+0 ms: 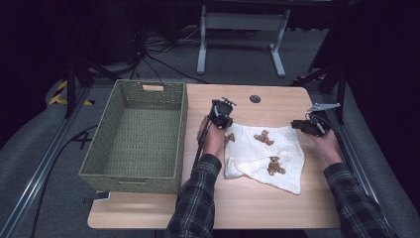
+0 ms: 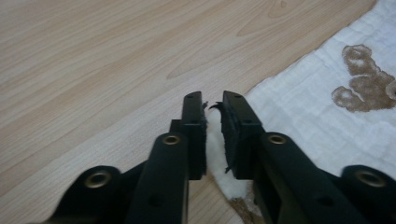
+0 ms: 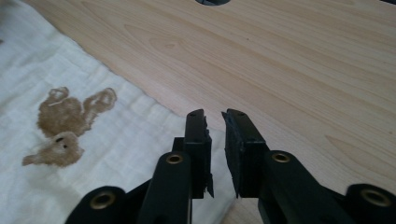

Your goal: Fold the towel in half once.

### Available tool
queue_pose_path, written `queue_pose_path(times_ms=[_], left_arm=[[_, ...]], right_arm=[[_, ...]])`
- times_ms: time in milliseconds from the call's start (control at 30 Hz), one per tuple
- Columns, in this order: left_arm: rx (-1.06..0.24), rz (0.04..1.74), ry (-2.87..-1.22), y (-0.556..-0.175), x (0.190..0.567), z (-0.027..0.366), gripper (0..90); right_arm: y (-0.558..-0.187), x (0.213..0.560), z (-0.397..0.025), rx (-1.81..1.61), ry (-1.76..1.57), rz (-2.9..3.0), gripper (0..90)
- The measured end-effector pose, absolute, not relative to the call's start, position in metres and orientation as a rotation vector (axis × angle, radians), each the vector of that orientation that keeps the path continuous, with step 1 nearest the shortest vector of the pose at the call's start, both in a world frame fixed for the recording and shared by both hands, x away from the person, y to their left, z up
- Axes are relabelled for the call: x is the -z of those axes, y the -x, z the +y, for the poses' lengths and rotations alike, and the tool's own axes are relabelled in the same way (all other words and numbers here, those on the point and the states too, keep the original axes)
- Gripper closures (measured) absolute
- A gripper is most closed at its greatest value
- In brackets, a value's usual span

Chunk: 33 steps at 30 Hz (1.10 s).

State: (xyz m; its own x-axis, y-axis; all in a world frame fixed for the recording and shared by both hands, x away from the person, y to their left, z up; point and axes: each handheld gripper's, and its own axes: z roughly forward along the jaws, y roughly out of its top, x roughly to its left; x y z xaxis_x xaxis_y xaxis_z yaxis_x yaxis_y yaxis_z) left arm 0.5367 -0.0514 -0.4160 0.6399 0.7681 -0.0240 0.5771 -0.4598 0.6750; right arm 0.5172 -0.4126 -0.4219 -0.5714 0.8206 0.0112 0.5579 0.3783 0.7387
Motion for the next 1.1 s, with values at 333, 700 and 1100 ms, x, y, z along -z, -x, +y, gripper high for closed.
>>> queue_pose_path(times_ms=[333, 700, 1100], left_arm=[[-0.285, 0.978, -2.176, -0.502, 0.409, -0.043, 73.3], [-0.237, 0.908, -2.178, -0.455, 0.412, -0.033, 73.8], [-0.187, 0.825, -2.195, -0.413, 0.419, -0.024, 71.2]], right_arm=[[-0.487, 0.414, -0.406, -1.118, -1.155, 2.325, 75.4], [-0.442, 0.408, -0.401, -1.170, -1.086, 2.354, 75.3], [-0.392, 0.415, -0.395, -1.161, -1.039, 2.409, 73.2]])
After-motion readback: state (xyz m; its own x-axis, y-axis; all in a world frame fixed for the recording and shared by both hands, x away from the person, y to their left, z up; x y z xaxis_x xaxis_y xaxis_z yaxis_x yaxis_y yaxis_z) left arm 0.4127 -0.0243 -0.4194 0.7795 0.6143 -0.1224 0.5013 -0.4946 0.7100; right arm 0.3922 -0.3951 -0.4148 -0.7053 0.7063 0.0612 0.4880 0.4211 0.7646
